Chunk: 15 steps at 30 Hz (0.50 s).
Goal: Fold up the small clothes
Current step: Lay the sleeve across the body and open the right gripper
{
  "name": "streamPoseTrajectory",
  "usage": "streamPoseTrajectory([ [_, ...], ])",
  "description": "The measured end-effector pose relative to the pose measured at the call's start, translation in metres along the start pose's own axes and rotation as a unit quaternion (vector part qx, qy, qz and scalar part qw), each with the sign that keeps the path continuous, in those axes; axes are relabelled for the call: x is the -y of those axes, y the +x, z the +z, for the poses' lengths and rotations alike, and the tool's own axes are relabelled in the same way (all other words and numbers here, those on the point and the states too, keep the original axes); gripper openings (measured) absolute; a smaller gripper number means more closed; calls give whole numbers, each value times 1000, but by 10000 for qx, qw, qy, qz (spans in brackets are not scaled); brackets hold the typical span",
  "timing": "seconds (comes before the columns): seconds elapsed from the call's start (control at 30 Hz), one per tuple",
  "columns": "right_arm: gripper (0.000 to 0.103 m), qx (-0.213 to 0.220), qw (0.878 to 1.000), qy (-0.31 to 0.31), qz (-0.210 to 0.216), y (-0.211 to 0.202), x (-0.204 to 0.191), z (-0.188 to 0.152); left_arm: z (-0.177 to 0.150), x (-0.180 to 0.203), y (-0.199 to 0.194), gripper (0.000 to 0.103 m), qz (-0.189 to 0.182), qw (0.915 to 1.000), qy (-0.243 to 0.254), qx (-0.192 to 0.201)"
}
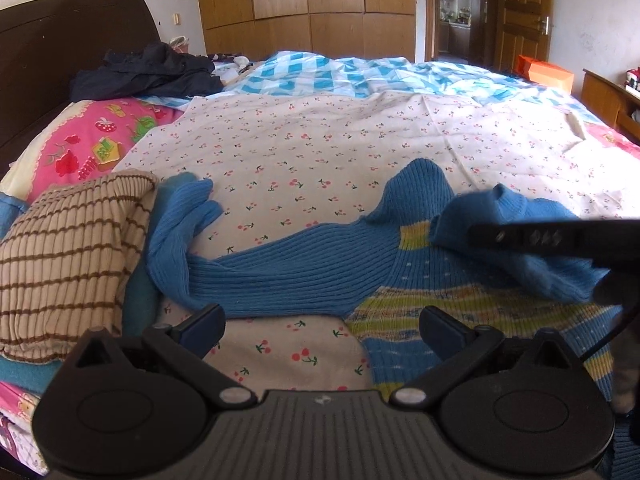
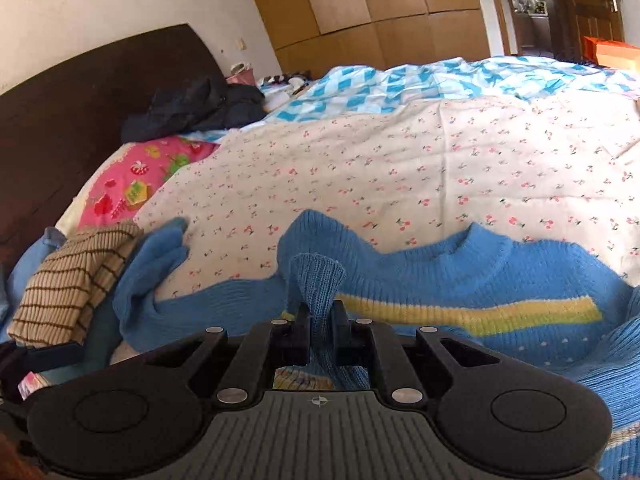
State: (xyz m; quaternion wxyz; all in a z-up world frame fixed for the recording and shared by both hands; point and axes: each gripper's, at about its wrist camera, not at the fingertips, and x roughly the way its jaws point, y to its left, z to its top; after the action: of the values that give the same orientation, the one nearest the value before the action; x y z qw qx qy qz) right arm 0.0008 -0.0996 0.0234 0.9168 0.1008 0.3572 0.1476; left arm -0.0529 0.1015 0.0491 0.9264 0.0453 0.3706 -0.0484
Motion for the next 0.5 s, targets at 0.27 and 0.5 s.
streamPoseTrajectory([
  [0.27, 41, -138, 9993, 203, 279, -28, 23, 2, 8, 13, 5, 103, -78, 9998, 187, 47],
  [0.5, 45, -168, 9897, 747, -1208, -72, 112, 0, 28, 50, 22, 103, -495, 9971, 503, 280],
])
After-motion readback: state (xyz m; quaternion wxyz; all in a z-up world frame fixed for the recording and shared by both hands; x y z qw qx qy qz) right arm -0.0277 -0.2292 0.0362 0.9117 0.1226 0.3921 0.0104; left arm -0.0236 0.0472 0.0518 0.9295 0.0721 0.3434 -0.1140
